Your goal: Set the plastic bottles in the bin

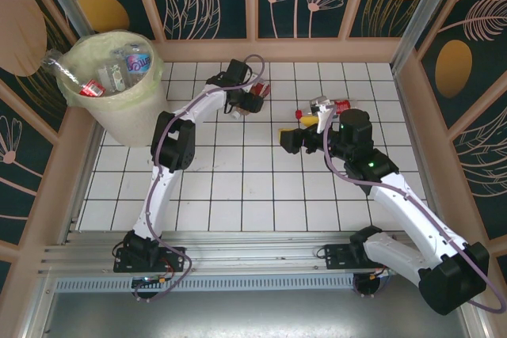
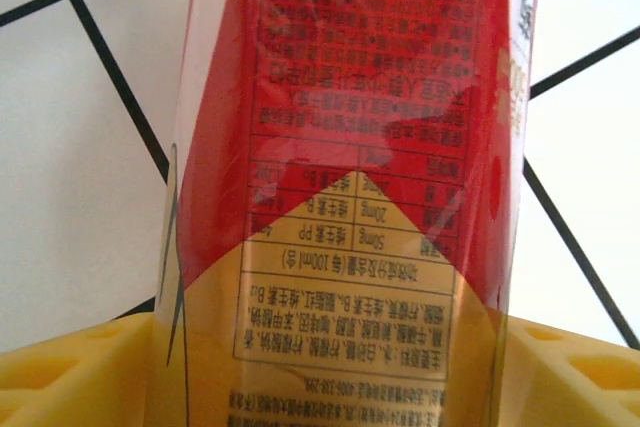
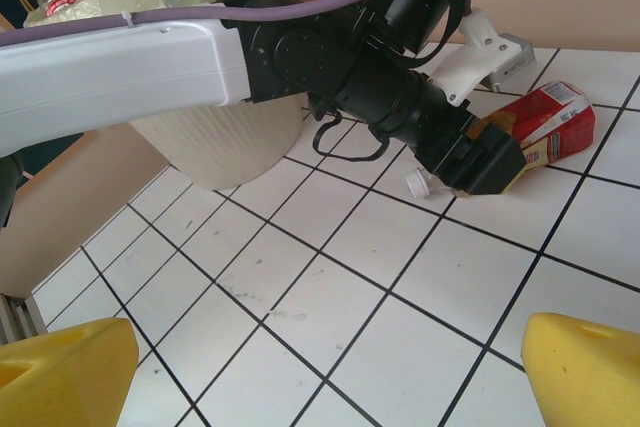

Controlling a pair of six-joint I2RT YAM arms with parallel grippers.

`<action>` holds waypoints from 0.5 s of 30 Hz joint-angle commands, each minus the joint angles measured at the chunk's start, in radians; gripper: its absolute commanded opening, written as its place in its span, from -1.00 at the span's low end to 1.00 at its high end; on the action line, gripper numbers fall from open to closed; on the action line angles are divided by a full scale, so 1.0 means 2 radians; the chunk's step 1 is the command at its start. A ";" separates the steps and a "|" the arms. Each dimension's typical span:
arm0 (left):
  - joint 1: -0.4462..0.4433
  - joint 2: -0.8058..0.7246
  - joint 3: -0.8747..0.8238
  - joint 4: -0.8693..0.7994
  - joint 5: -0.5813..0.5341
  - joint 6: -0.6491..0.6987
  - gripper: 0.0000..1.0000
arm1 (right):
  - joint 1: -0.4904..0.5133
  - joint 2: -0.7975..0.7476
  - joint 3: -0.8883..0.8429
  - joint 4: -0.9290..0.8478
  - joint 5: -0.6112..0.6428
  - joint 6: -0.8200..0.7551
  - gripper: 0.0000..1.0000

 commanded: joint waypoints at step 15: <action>0.001 -0.110 0.016 0.030 0.037 -0.052 0.28 | 0.003 -0.015 0.006 0.036 -0.032 -0.001 0.98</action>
